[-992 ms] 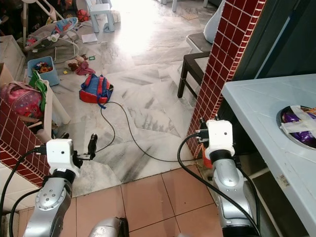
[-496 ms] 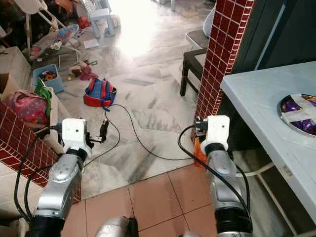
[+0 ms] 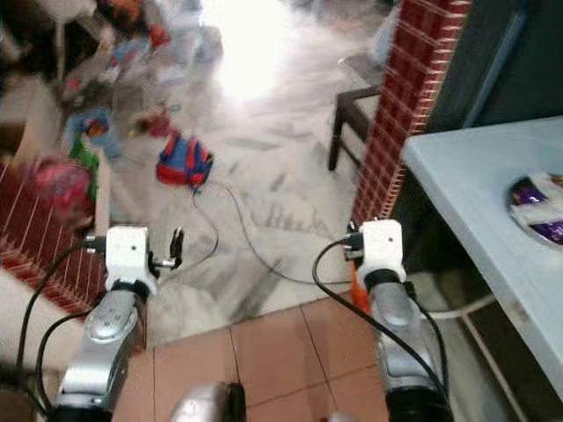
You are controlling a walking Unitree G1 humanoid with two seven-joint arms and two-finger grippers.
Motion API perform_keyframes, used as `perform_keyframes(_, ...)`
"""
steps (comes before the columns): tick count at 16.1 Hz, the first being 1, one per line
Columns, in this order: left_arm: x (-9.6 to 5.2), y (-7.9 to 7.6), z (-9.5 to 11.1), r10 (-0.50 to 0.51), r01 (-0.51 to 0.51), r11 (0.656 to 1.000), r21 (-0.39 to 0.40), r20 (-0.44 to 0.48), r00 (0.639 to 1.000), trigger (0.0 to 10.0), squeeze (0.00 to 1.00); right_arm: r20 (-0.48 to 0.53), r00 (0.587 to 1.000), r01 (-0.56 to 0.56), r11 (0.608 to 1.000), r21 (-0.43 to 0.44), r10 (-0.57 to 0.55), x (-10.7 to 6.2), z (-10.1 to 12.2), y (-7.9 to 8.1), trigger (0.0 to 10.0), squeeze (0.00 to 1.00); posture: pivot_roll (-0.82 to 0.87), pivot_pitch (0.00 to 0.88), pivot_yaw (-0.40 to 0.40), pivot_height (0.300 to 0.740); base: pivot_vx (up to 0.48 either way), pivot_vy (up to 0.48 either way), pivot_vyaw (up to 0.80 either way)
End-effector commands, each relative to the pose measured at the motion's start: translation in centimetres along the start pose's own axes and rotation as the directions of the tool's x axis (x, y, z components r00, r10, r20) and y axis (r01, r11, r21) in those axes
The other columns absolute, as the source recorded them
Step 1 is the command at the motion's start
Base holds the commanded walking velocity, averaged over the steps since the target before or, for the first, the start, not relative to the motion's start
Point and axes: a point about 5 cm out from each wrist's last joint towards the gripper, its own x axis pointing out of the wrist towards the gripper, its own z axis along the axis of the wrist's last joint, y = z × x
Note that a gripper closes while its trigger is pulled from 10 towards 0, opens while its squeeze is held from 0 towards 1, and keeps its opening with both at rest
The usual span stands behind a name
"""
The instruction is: Restocking fridge
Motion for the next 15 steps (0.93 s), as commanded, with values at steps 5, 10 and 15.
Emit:
perform_keyframes(5,-0.4,1.1,0.2,0.097,-0.097,0.995,-0.02,-0.011,0.995,10.0,0.0,0.084,0.995,-0.061,0.998,-0.006,0.062,1.2,2.2,1.1,10.0,0.0,0.08,0.009,0.064,0.74,0.0,0.0,0.8)
perform_keyframes(10,-0.5,0.5,-0.1,0.073,-0.074,0.996,-0.045,-0.034,0.997,10.0,0.0,0.089,0.995,-0.051,0.999,0.001,0.051,1.3,2.3,0.9,10.0,0.0,0.07,0.009,0.067,0.74,0.0,0.0,0.8)
perform_keyframes(15,-1.0,-0.1,-0.1,0.015,-0.016,1.0,-0.024,-0.022,1.0,10.0,0.0,0.073,0.997,-0.037,0.999,0.022,0.036,0.8,1.7,0.8,10.0,0.0,0.07,0.01,0.06,0.74,0.0,0.0,0.8)
